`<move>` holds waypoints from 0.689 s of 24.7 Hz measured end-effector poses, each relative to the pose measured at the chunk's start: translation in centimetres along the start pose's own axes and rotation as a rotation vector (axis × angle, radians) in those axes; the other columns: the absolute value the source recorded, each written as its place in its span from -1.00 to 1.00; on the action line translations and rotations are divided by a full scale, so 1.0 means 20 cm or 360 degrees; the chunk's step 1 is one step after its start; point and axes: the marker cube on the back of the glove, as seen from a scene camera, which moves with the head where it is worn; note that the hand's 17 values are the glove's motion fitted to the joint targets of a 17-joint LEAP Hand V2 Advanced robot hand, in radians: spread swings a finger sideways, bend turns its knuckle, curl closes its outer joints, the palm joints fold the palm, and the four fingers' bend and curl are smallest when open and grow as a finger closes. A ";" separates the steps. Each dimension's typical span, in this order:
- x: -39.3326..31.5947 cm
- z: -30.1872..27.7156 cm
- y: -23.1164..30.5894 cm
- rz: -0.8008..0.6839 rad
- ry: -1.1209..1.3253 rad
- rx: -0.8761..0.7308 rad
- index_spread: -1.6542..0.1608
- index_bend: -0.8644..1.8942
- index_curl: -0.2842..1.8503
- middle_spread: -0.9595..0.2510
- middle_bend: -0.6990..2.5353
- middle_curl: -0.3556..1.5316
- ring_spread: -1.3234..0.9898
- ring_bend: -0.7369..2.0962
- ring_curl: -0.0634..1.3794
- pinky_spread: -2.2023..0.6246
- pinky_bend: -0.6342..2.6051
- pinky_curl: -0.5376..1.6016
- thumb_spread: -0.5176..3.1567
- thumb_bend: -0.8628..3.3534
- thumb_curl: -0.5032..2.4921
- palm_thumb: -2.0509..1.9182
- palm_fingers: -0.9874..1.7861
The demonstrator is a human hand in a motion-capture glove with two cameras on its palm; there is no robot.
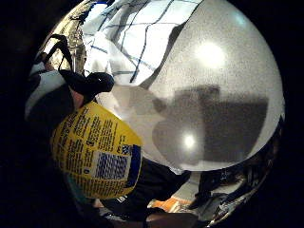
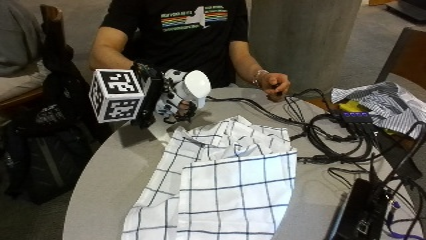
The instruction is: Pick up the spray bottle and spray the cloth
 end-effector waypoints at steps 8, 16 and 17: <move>0.00 0.00 0.01 -0.0003 0.0000 0.0001 0.65 -0.25 -0.29 0.54 -0.35 -0.11 0.13 -0.14 -0.37 0.62 -0.42 -0.16 -0.35 -0.61 -0.25 0.47 0.58; 0.02 0.00 0.02 0.0009 0.0011 0.0014 0.65 -0.25 -0.28 0.54 -0.34 -0.10 0.13 -0.14 -0.37 0.61 -0.42 -0.16 -0.35 -0.61 -0.24 0.47 0.58; 0.02 0.00 0.02 0.0014 0.0013 0.0014 0.65 -0.25 -0.28 0.54 -0.34 -0.10 0.13 -0.14 -0.37 0.61 -0.42 -0.16 -0.35 -0.61 -0.24 0.47 0.58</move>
